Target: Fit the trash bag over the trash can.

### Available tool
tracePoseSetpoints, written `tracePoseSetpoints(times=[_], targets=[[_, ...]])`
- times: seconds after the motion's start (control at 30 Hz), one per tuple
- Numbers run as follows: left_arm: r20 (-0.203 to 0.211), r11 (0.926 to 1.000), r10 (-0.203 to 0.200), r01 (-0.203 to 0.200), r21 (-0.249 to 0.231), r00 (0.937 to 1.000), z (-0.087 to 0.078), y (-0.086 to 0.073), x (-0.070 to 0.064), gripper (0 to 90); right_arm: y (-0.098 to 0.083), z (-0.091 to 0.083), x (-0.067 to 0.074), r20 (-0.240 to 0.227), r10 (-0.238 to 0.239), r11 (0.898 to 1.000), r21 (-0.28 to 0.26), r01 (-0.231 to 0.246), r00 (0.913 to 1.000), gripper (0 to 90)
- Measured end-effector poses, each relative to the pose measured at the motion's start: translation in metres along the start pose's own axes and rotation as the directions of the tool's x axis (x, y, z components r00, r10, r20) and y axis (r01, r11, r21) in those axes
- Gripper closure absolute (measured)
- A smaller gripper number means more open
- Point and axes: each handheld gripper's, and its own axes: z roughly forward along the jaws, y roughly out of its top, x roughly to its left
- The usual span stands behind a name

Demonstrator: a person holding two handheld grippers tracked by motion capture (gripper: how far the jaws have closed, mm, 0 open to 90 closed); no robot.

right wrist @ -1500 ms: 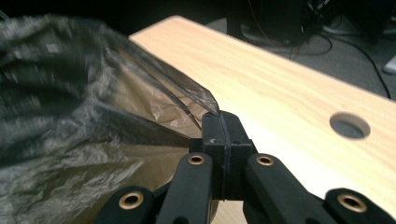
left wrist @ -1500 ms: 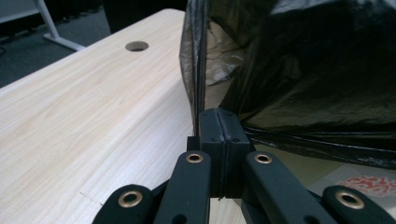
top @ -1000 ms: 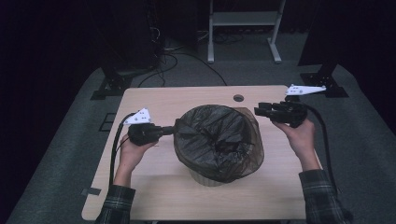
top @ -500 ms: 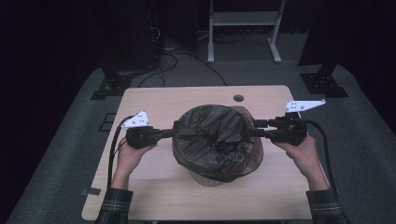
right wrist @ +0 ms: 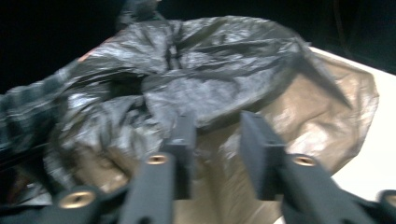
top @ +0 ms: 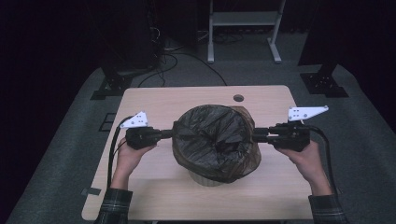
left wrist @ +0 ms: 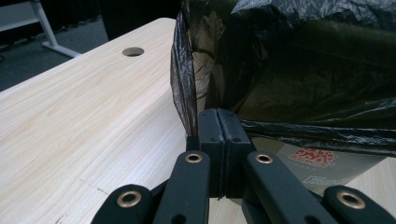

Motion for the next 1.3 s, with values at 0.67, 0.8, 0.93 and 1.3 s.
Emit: tracePoseSetpoints(times=[0.67,0.8,0.93,1.3], targets=[[0.005,1.0000,0.001,-0.001,0.000,1.0000,0.000,0.000,0.000,89.1,-0.016,0.010,0.019,-0.058,-0.068,0.996,0.044,0.071,0.9960,90.0],[0.002,1.0000,0.003,-0.003,0.001,1.0000,0.000,0.000,0.000,89.1,-0.020,0.011,0.021,-0.045,-0.073,0.995,0.061,0.076,0.9963,90.0],[0.004,1.0000,0.002,-0.002,0.008,1.0000,0.002,-0.001,0.000,89.1,-0.027,0.012,0.018,-0.029,-0.065,0.994,0.082,0.068,0.9974,90.0],[0.008,1.0000,0.003,-0.003,0.004,1.0000,0.002,0.000,-0.001,89.1,-0.020,0.015,0.031,-0.006,-0.080,0.997,0.002,0.080,0.9968,36.1]])
